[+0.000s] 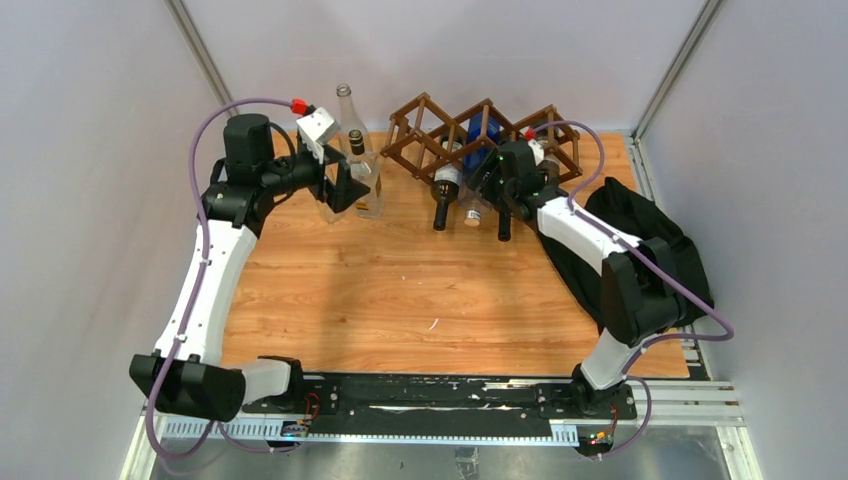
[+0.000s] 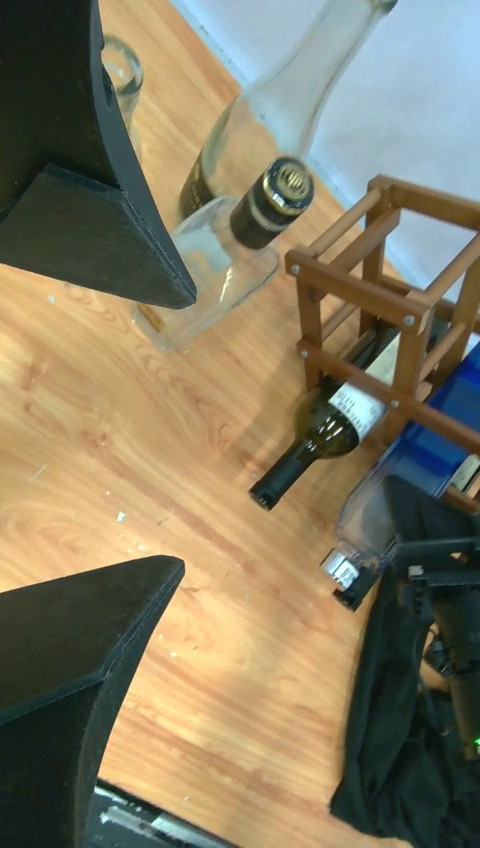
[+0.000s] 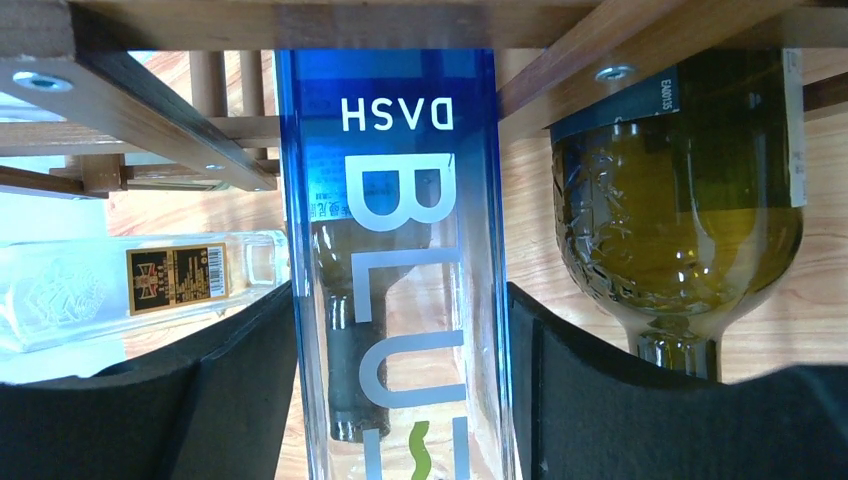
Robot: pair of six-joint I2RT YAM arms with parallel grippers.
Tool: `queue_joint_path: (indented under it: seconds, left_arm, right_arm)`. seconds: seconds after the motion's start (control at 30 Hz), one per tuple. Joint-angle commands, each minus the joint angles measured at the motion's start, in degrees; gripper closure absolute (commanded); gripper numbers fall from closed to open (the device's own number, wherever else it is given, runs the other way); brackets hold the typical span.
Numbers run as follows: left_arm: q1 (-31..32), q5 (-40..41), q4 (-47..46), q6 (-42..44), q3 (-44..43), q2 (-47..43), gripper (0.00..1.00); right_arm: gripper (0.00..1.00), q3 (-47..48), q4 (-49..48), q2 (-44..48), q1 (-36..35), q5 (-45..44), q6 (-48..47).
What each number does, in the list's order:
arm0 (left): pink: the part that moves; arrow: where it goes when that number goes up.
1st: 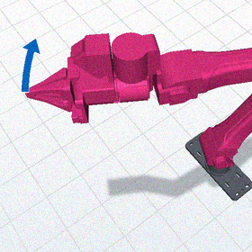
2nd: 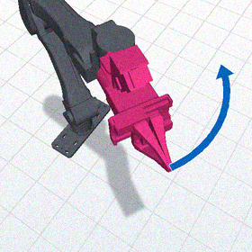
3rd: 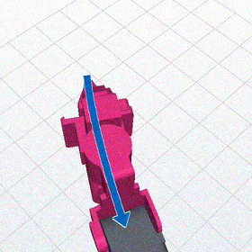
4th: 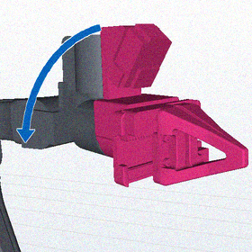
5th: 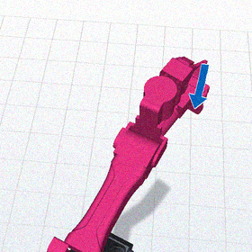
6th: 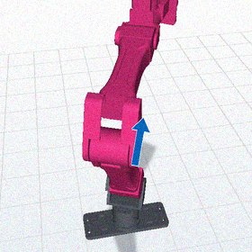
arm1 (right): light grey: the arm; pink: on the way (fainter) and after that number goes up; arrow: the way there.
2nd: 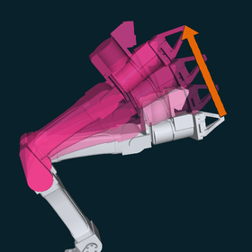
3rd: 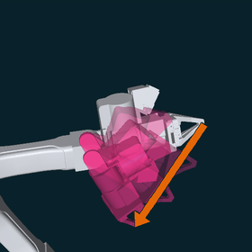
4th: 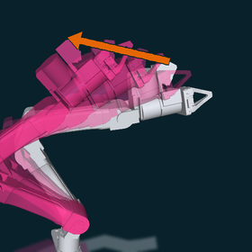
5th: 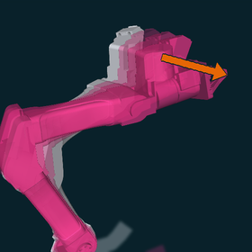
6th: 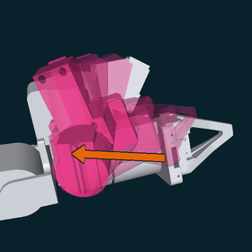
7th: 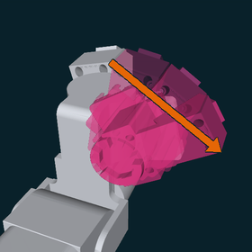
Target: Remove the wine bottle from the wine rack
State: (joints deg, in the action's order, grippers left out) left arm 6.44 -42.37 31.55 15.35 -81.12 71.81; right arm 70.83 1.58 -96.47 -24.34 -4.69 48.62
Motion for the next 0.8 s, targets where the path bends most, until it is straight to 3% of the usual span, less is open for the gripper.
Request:
queue_joint_path:
  seconds: [0.0, 0.03, 0.07, 0.77]
  left_arm:
    - [-0.37, -2.34, 2.48, 3.02, 3.34, -3.52, 0.00]
    - [-0.33, -2.37, 2.75, 3.59, 3.90, -3.94, 0.00]
    - [-0.29, -2.29, 3.04, 4.05, 4.52, -4.23, 0.00]
    - [7.19, 2.56, 7.16, 15.30, 9.76, -7.73, 0.00]
  right_arm:
    - [0.91, -3.13, -1.13, 3.07, 0.61, 0.50, 1.12]
    - [0.98, -3.48, -1.13, 3.99, 0.63, 0.74, 1.19]
    - [1.00, -3.98, -1.07, 4.61, 0.61, 1.17, 1.13]
    - [1.00, -27.01, -3.46, 33.77, -2.28, 7.55, 5.69]
